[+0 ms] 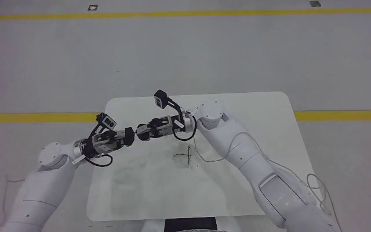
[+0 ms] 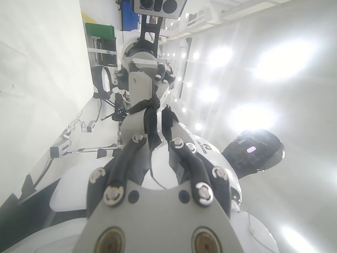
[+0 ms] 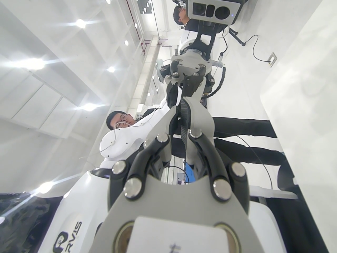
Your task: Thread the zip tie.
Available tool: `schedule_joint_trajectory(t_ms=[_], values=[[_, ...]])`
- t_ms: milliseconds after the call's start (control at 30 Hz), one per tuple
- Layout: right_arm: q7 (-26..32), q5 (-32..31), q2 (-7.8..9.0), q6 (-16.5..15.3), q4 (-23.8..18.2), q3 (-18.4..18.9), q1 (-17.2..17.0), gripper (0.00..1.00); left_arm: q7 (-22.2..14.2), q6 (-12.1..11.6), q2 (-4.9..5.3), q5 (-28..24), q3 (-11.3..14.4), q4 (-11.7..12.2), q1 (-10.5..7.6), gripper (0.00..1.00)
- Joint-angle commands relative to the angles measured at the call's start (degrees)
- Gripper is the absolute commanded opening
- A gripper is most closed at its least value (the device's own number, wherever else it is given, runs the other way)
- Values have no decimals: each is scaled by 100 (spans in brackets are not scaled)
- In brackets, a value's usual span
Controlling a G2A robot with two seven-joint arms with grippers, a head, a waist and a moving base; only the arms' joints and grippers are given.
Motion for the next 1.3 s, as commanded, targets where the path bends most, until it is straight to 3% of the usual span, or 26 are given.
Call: schedule_joint_trajectory(t_ms=[0,200,233,267,533,767,867,1133,1267], values=[[-1,9,-5,-10,26,-9,14,0,-6,7,-5,13,5,27,-18,3],[22,34,-14,-53,116,-16,48,0,-28,-9,-26,18,37,109,-75,0],[22,50,-15,-63,141,-10,53,94,-35,-16,-31,17,45,130,-87,0],[26,60,-15,-70,156,-3,58,100,-41,-19,-34,17,50,145,-96,0],[104,163,70,-247,275,246,48,100,-107,-57,-48,10,14,286,-166,0],[55,-267,259,-192,183,511,-3,100,-418,-205,-40,-155,-164,522,-179,0],[43,-304,269,-192,173,518,-8,100,-418,-10,-28,-362,-191,418,-160,0],[43,-304,269,-192,173,518,-8,100,-418,-10,-28,-362,-191,418,-160,0],[43,-304,269,-192,173,518,-8,100,-151,-123,-43,-243,-181,447,-149,0]])
